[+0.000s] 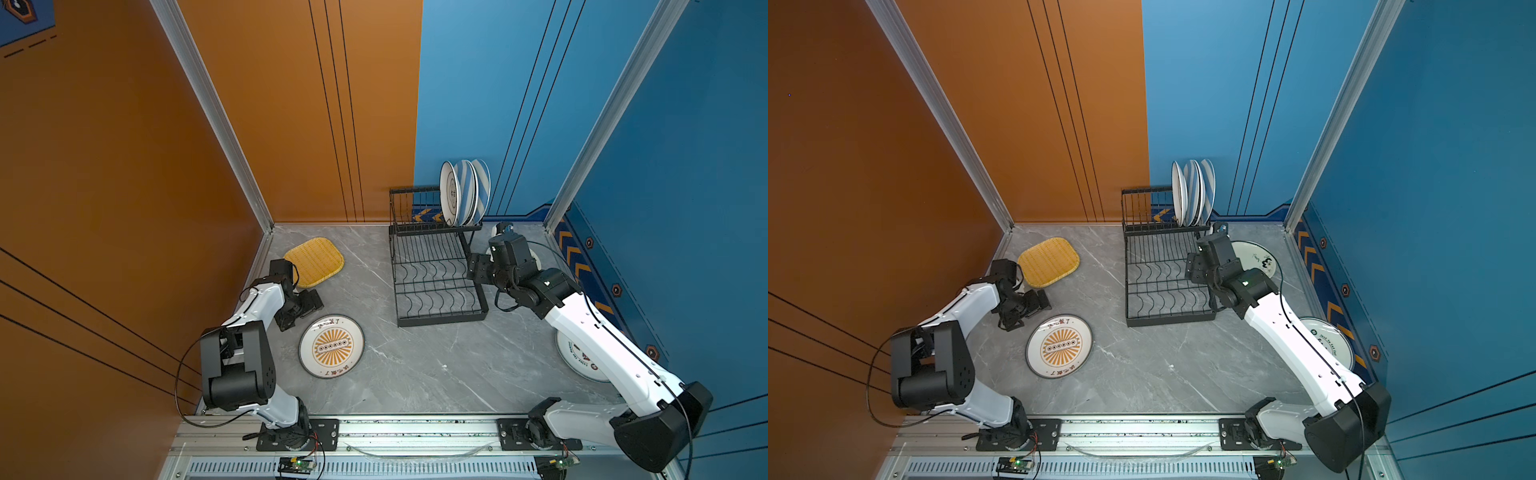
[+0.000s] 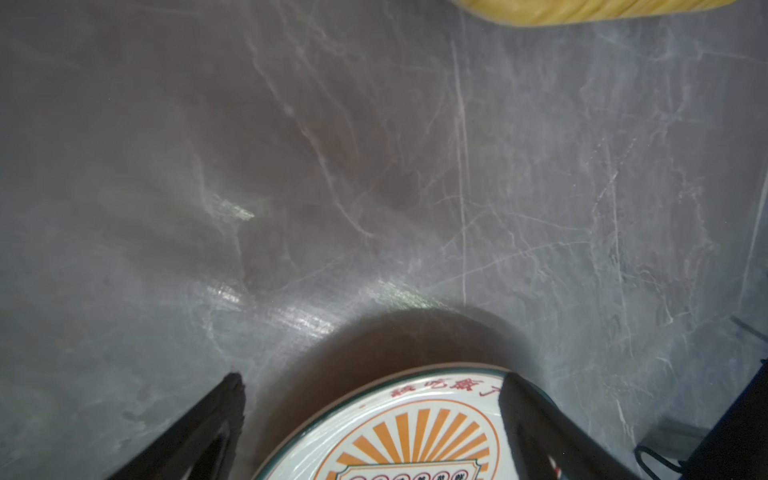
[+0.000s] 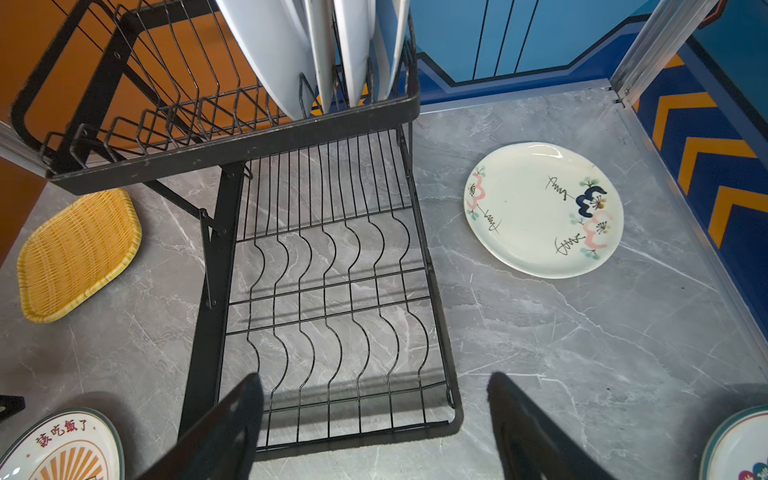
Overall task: Load the plates into the dish rack
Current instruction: 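Push the orange sunburst plate toward the robot with left gripper, then pinch the sunburst plate's edge with left gripper and tilt it up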
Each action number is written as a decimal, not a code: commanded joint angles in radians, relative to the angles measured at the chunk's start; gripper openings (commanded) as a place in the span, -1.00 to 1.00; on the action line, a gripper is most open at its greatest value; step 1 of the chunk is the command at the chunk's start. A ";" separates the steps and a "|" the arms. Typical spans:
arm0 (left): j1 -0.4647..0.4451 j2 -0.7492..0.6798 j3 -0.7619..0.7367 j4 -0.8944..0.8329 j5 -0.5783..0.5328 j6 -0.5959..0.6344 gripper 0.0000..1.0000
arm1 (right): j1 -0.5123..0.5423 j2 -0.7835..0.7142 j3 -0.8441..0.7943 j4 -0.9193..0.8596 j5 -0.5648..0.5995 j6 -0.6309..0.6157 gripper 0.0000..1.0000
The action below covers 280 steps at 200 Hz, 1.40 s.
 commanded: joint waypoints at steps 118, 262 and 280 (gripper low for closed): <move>-0.060 0.034 -0.126 -0.017 0.177 0.000 0.88 | -0.014 -0.019 -0.018 0.008 -0.018 0.005 0.75; -0.601 -0.107 -0.203 -0.015 0.227 -0.320 0.90 | 0.043 0.029 -0.090 -0.006 -0.173 0.045 0.76; -0.660 -0.115 -0.210 0.011 0.216 -0.373 0.91 | 0.031 0.039 -0.101 -0.002 -0.250 0.043 0.76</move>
